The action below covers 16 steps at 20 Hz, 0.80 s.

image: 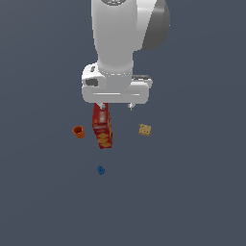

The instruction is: Pick up a designated object from a clutter of objects.

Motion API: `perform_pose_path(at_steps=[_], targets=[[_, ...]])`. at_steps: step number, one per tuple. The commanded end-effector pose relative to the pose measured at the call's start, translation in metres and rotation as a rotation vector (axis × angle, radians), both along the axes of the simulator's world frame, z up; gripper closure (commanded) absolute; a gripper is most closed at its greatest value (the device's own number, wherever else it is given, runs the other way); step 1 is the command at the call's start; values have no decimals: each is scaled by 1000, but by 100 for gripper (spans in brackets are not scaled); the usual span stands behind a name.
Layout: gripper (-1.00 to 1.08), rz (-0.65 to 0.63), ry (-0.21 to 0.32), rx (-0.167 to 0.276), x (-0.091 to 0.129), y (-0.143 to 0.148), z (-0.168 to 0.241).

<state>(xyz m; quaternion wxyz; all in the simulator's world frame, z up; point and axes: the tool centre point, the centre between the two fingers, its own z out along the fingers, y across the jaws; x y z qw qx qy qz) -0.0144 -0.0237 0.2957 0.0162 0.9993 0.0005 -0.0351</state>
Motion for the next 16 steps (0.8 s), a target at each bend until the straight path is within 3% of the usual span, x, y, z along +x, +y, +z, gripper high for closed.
perform_pose_path(at_steps=[1, 8, 16], targets=[[-92, 2, -1, -1, 0, 0, 0], [-92, 36, -2, -2, 0, 4, -8], [-92, 181, -5, -2, -2, 21, -40]])
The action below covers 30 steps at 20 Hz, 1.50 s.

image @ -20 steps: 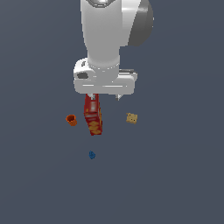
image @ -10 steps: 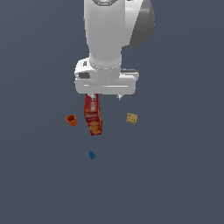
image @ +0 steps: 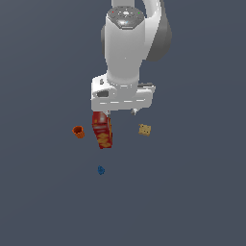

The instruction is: Pick up a designated object from a clutter of objects.

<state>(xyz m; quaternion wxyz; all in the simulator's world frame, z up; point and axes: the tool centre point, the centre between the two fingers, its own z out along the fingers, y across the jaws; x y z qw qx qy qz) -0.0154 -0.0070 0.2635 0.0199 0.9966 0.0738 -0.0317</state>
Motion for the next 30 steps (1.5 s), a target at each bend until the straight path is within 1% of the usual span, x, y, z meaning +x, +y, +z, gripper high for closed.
perform_pose_path(at_steps=[1, 6, 12, 17, 23, 30], targets=[[-92, 61, -1, 0, -1, 7, -13], [-92, 222, -3, 2, -8, 26, -47], [-92, 446, -6, 10, -22, 53, -92], [-92, 634, -9, 22, -40, 75, -126], [-92, 854, -15, 41, -65, 100, -163], [-92, 1036, -23, 61, -91, 120, -190]])
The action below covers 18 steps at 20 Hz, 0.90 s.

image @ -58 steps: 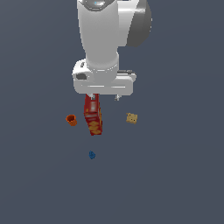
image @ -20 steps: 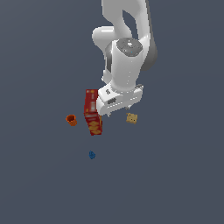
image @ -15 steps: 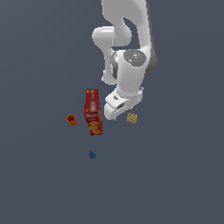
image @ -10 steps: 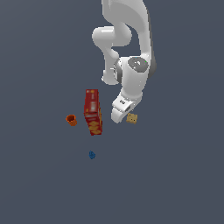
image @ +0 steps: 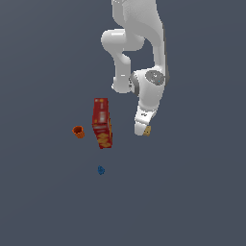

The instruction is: Pick up a designated object from a clutter of objects.

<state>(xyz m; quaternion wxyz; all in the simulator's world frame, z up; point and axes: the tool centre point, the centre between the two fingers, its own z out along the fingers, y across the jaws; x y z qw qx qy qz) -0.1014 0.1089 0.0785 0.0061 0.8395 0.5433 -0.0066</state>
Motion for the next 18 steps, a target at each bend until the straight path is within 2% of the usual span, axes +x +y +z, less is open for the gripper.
perform_pose_path(at_steps=[1, 8, 18], targets=[[-92, 54, -2, 7, -8, 6, -7], [-92, 128, -3, 17, -19, 13, -17], [-92, 127, -3, 17, -20, 13, -28]])
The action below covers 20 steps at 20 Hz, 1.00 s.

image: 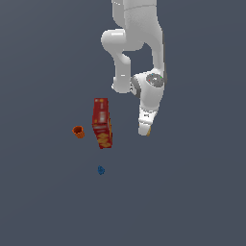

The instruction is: Pick up a designated object from a clutter of objects.

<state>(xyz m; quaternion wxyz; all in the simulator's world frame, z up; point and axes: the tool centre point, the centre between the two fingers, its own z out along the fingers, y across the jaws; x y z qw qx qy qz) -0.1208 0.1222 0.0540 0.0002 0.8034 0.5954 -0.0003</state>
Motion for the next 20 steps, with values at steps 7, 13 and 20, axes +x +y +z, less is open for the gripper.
perform_pose_path(at_steps=[7, 13, 20], targets=[[-92, 4, 0, 0, -1, 0, -32], [-92, 5, 0, 0, -1, 0, -43], [108, 5, 0, 1, -1, 0, -43]])
